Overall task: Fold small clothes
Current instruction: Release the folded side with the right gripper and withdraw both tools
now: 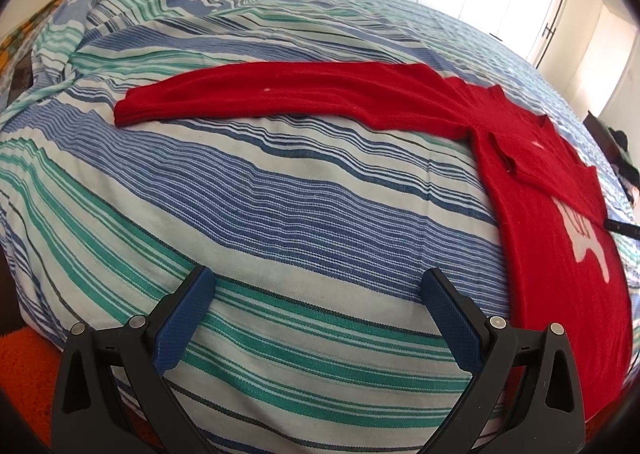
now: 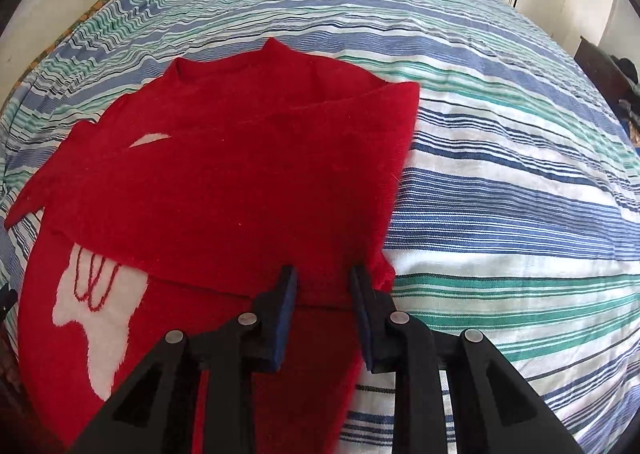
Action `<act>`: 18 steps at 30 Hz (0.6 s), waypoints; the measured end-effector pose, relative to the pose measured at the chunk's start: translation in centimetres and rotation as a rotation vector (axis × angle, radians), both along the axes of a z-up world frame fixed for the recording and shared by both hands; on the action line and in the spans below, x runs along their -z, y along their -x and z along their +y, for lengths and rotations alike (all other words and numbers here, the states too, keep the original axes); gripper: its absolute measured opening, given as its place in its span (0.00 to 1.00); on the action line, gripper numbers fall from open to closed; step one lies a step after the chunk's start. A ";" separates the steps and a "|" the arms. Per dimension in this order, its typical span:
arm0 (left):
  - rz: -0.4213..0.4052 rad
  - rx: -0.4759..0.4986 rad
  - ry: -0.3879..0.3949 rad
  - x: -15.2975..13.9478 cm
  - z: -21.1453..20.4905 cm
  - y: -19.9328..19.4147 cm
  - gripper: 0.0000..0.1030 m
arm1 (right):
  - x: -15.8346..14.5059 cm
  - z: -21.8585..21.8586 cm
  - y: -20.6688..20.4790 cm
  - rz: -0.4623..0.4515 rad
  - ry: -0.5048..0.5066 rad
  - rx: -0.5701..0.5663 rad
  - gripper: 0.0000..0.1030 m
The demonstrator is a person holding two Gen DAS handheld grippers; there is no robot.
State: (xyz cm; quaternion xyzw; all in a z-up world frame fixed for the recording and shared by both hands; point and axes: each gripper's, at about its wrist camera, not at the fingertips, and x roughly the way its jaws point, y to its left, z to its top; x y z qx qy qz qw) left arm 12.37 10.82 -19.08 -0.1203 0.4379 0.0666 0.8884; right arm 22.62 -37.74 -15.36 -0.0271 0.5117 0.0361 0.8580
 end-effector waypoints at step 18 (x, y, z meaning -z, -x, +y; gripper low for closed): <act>0.044 0.604 -0.045 -1.7 -18.3 2.8 0.99 | 1.0 6.7 20.0 0.076 -0.054 -0.153 0.30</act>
